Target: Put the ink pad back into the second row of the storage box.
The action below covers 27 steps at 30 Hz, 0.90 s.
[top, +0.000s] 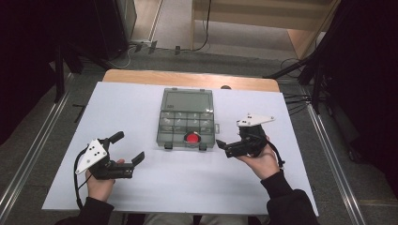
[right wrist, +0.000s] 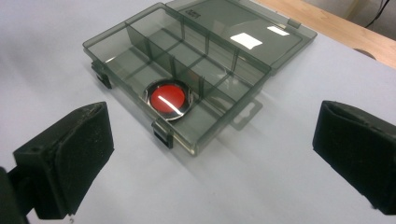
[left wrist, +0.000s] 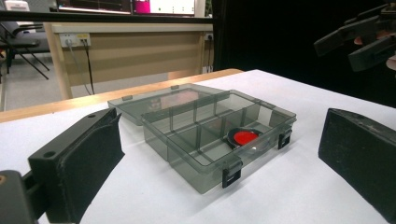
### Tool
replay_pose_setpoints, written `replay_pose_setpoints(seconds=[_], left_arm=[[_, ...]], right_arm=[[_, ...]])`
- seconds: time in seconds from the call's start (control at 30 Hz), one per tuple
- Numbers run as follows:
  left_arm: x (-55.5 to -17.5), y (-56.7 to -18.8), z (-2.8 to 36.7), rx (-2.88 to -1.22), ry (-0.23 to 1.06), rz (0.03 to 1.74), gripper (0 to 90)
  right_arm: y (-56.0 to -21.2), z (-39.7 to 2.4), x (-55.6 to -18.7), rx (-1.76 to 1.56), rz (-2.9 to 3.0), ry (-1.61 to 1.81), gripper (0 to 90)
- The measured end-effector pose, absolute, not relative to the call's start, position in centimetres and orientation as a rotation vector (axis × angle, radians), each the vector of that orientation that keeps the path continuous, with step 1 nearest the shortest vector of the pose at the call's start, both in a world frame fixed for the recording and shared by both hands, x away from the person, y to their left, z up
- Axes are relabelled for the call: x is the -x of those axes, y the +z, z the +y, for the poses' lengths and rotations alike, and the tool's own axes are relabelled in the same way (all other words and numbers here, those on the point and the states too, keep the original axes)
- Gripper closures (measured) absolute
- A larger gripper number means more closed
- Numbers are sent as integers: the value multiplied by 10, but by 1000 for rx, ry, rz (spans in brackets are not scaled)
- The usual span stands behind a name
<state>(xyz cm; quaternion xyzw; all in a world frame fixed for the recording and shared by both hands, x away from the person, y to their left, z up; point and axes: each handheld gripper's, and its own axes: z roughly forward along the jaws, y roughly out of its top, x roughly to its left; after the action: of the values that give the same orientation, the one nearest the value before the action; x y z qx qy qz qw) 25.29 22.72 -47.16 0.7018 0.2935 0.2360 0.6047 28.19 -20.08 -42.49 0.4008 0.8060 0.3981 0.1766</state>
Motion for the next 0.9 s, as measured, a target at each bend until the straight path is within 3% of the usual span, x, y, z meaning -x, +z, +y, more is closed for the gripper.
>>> replay_pose_setpoints(seconds=[0.9], left_arm=[[-253, -472, 227, -1624, 538, 684, 0]], right_arm=[[-452, -251, -242, -1183, 2115, 1223, 0]])
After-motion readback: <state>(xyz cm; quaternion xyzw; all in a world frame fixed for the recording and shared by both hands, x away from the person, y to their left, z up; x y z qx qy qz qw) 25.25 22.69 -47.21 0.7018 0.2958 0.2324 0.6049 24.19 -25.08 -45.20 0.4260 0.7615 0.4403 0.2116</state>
